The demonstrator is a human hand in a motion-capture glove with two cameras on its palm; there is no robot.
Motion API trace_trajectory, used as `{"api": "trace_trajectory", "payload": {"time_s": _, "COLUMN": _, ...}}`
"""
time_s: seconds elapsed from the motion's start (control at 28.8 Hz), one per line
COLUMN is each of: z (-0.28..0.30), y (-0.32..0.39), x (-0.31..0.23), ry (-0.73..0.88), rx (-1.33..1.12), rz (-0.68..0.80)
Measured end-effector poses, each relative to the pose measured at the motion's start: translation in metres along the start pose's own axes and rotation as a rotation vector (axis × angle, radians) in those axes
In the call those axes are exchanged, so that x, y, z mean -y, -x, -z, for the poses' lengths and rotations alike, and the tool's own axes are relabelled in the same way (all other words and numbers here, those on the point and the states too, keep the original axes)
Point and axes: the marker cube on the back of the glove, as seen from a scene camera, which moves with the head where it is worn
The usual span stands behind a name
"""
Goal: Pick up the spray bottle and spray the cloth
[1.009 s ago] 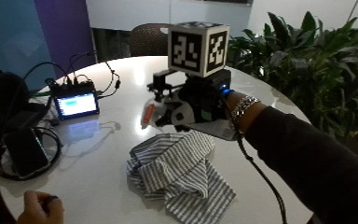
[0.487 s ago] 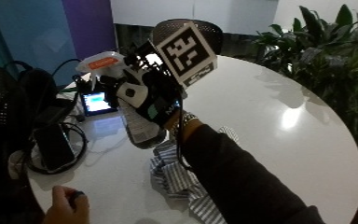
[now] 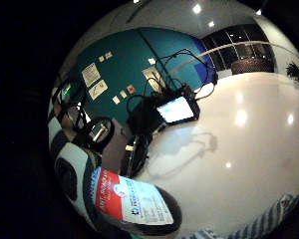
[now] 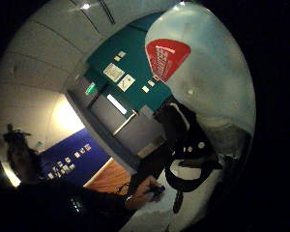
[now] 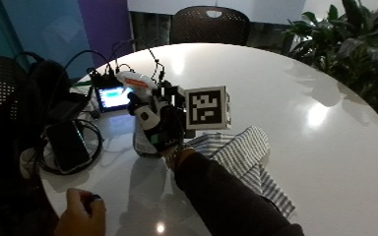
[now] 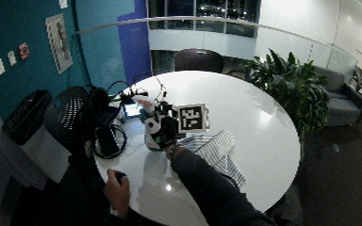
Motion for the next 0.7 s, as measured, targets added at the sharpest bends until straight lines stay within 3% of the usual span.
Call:
{"api": "trace_trajectory", "payload": {"time_s": 0.49, "z": 0.008, "y": -0.002, "x": 0.011, "ry": -0.025, "rx": -0.035, "rz": 0.017}}
{"api": "trace_trajectory", "payload": {"time_s": 0.7, "z": 0.002, "y": -0.010, "x": -0.002, "ry": 0.038, "rx": -0.044, "rz": -0.068}}
